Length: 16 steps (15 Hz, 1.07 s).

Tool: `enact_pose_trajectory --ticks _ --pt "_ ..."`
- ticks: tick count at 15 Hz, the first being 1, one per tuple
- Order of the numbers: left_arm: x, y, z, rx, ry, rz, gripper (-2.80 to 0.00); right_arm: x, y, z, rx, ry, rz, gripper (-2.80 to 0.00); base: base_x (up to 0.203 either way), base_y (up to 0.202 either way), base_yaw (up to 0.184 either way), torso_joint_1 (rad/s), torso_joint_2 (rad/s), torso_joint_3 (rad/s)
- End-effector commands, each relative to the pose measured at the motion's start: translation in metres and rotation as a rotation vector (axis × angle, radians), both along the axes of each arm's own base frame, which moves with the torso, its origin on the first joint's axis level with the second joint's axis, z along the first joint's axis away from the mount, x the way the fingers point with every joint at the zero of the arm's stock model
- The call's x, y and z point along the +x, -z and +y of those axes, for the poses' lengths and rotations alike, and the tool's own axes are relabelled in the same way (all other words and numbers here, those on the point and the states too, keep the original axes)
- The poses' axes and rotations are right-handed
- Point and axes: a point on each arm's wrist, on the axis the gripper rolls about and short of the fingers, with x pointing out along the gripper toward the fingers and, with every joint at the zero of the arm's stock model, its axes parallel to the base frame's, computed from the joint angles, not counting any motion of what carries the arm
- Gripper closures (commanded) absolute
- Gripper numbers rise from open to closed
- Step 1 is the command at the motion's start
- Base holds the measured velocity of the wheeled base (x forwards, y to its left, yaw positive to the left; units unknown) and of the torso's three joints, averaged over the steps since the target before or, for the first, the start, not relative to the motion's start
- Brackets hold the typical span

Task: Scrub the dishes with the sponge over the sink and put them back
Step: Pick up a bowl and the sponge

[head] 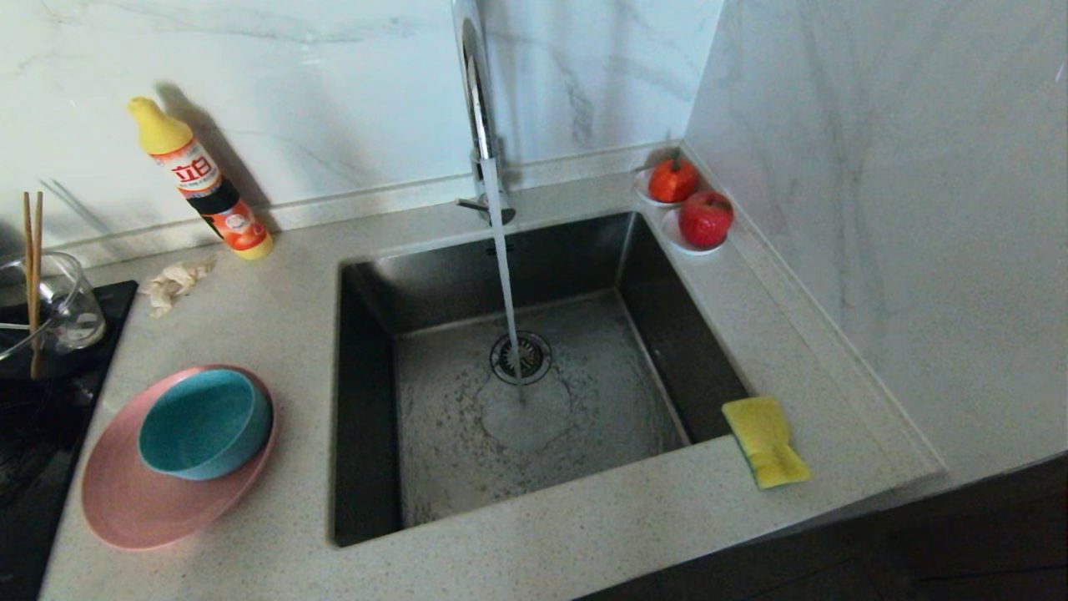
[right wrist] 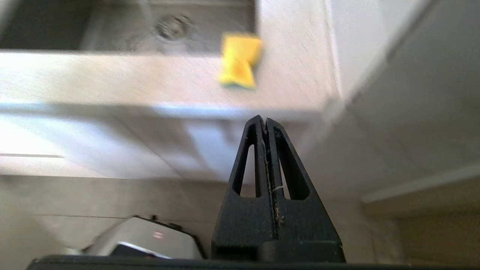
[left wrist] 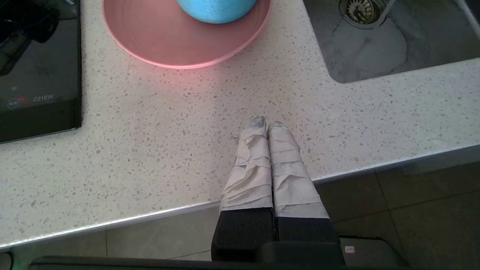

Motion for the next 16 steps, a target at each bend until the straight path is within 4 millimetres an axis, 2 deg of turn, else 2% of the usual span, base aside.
enact_pose_trajectory --ticks 1,10,16 --pt "0.0 0.0 0.0 0.0 -0.001 0.002 0.0 0.006 -0.03 0.001 0.004 -0.05 0.026 0.0 0.0 0.0 0.0 0.0 0.0 0.0" --pt "0.0 0.0 0.0 0.0 -0.002 0.002 0.0 0.072 -0.112 0.002 0.023 -0.09 0.23 0.0 0.0 0.0 0.0 0.0 0.0 0.0" --pt "0.0 0.0 0.0 0.0 -0.002 0.002 0.0 0.144 -0.132 0.004 0.03 -0.122 0.415 0.0 0.0 0.0 0.0 0.0 0.0 0.0"
